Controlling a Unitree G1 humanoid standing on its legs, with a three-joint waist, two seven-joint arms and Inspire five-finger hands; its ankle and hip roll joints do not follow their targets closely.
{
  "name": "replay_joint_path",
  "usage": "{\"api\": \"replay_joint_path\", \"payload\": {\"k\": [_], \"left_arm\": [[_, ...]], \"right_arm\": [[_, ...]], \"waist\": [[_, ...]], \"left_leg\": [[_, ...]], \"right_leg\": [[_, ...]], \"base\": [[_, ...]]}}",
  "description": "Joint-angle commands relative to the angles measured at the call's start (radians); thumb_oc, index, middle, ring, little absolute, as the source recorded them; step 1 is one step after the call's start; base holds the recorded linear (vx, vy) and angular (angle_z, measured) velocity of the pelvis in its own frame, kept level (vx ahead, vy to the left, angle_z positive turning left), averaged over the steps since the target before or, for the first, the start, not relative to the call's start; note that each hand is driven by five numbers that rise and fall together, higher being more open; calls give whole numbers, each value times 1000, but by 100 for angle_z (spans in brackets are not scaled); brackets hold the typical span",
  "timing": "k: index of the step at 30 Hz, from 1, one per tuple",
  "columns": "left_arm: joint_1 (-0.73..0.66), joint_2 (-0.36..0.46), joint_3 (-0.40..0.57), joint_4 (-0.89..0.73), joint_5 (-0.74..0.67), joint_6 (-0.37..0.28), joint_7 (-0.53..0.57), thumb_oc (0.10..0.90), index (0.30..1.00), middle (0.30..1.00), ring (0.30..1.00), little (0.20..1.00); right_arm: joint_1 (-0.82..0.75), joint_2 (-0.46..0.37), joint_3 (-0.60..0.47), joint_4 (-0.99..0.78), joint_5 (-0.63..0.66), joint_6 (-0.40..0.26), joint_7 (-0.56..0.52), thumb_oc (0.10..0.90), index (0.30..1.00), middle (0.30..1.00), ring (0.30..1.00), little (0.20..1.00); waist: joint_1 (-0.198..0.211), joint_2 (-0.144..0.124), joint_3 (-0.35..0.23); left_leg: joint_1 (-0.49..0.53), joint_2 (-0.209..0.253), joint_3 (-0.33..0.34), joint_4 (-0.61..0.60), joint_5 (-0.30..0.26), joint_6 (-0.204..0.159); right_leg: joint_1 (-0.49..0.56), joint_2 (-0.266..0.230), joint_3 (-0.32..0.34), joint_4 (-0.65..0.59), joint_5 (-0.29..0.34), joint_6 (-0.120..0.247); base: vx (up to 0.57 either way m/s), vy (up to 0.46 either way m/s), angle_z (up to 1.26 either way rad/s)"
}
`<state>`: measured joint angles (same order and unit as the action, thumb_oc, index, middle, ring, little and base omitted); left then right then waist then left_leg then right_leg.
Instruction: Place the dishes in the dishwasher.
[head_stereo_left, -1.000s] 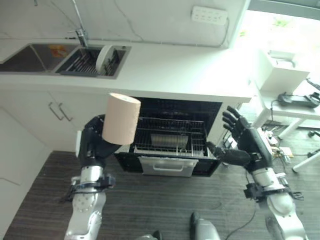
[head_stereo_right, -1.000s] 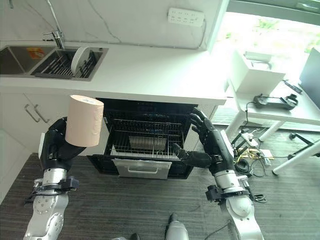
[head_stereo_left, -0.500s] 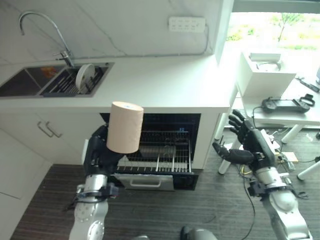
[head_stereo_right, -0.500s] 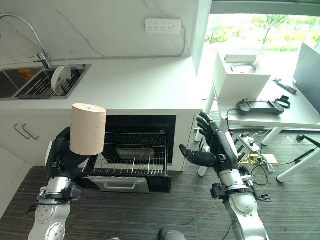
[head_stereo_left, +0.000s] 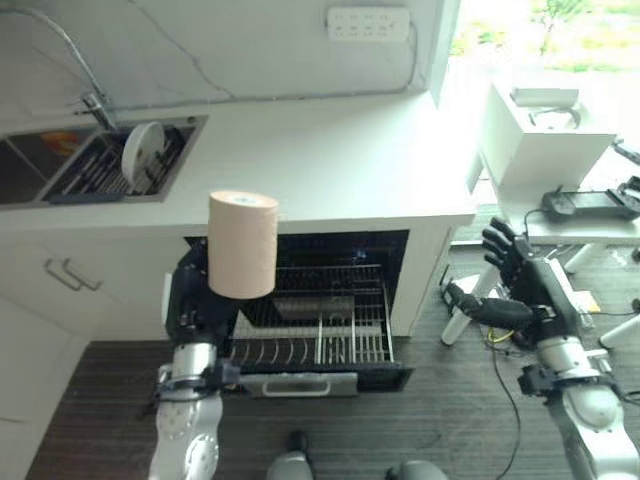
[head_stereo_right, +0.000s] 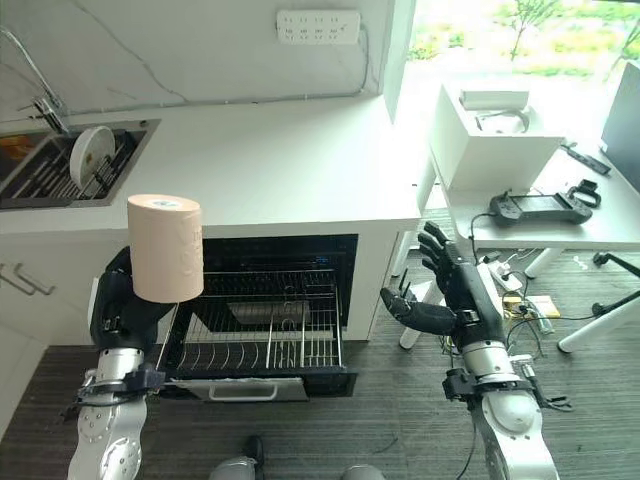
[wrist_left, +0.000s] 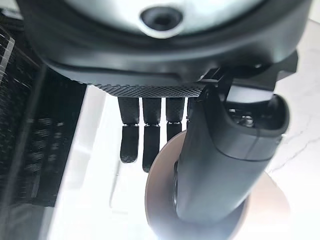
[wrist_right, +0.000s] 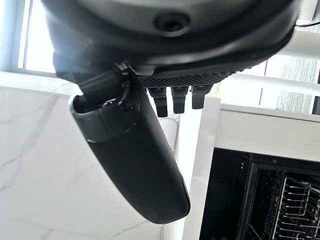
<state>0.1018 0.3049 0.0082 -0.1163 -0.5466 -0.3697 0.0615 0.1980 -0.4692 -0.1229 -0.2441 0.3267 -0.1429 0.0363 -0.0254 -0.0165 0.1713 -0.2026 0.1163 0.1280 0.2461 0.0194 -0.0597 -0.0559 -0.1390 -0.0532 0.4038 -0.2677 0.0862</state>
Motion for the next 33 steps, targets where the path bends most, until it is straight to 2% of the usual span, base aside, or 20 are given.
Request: {"api": "replay_joint_path", "payload": {"k": [1, 5, 8, 10, 14, 16, 18, 20, 21, 22, 23, 27, 30, 33], "left_arm": [[-41, 94, 73, -120, -1, -88, -1, 400, 300, 300, 300, 300], [-56, 98, 73, -121, 9, -74, 13, 400, 300, 300, 300, 300], [-58, 97, 69, -118, 25, -78, 12, 400, 300, 300, 300, 300], [-55, 96, 63, -118, 46, -88, 22, 400, 300, 300, 300, 300], [-82, 113, 58, -105, 91, -106, 51, 400, 300, 300, 300, 300], [-93, 117, 53, -100, 127, -109, 70, 400, 300, 300, 300, 300], [-91, 116, 37, -96, 186, -99, 108, 400, 300, 300, 300, 300], [-93, 114, 25, -91, 218, -107, 134, 400, 300, 300, 300, 300], [-104, 113, 0, -83, 288, -97, 174, 400, 300, 300, 300, 300], [-108, 114, -7, -78, 307, -94, 183, 400, 300, 300, 300, 300], [-126, 121, -32, -54, 404, -90, 242, 400, 300, 300, 300, 300], [-154, 157, -65, 6, 586, -92, 364, 400, 300, 300, 300, 300], [-175, 170, -96, 46, 673, -96, 426, 400, 300, 300, 300, 300], [-218, 166, -150, 101, 768, -120, 519, 400, 300, 300, 300, 300]], "right_arm": [[-65, 6, -24, -116, 25, -90, -21, 800, 900, 900, 900, 900], [-91, 26, -2, -113, 20, -62, -31, 800, 900, 900, 900, 900], [-93, 40, 20, -109, 24, -53, -21, 800, 900, 900, 900, 900], [-97, 41, 37, -101, 49, -48, -9, 800, 900, 900, 900, 900], [-115, 27, 39, -75, 91, -53, 24, 800, 900, 900, 900, 900], [-132, 24, 37, -65, 141, -48, 39, 800, 900, 900, 900, 900], [-157, 33, 57, -70, 213, 2, 26, 800, 900, 900, 900, 900], [-164, 33, 60, -70, 250, 21, 33, 800, 900, 900, 900, 900], [-186, 38, 81, -66, 321, 42, 65, 800, 900, 900, 900, 900], [-192, 39, 86, -65, 332, 45, 70, 800, 900, 900, 900, 900], [-212, 41, 107, -69, 393, 75, 95, 800, 900, 900, 900, 900], [-258, 31, 152, -61, 502, 135, 156, 800, 900, 900, 900, 900], [-283, 25, 178, -61, 579, 155, 185, 800, 900, 900, 900, 900], [-323, 45, 229, -53, 631, 132, 202, 800, 900, 900, 900, 900]], "waist": [[23, -8, -88], [35, -21, -91], [41, -22, -88], [37, -18, -79], [37, -36, -65], [39, -47, -59], [33, -48, -57], [35, -50, -66], [42, -50, -82], [42, -49, -84], [44, -47, -93], [44, -40, -110], [43, -37, -118], [41, -33, -125]], "left_leg": [[-29, -1, -37, 54, -84, 3], [-16, -34, -29, 54, -105, 35], [-12, -46, -38, 54, -116, 60], [-2, -43, -46, 54, -118, 65], [3, -44, -46, 54, -113, 42], [5, -44, -39, 54, -121, 35], [20, -37, -42, 54, -131, 31], [25, -34, -42, 54, -135, 31], [32, -28, -33, 54, -140, 28], [33, -27, -33, 54, -142, 27], [39, -24, -32, 54, -146, 25], [52, -12, -25, 54, -153, 16], [59, -8, -26, 54, -157, 13], [66, -7, -30, 54, -162, 11]], "right_leg": [[45, -100, -90, -104, 163, 83], [67, -113, -114, -104, 224, 79], [103, -84, -123, -104, 307, 75], [89, -56, -123, -104, 333, 67], [1, -38, -131, -104, 237, 47], [-51, -56, -133, -104, 231, 51], [-81, -48, -99, -104, 230, 52], [-81, -47, -103, -104, 221, 50], [-74, -48, -116, -104, 207, 48], [-72, -46, -117, -104, 204, 46], [-69, -42, -120, -104, 196, 43], [-64, -35, -121, -104, 184, 38], [-59, -31, -122, -104, 180, 34], [-55, -26, -117, -104, 175, 28]], "base": [[126, 236, 15], [118, 218, 2], [96, 132, -4], [77, 71, -3], [28, -85, -14], [32, -158, -20], [97, -225, -7], [97, -199, 19], [94, -194, 31], [93, -215, 22], [48, -119, 4], [49, -114, -11], [34, -82, -12], [19, -62, 0]]}}
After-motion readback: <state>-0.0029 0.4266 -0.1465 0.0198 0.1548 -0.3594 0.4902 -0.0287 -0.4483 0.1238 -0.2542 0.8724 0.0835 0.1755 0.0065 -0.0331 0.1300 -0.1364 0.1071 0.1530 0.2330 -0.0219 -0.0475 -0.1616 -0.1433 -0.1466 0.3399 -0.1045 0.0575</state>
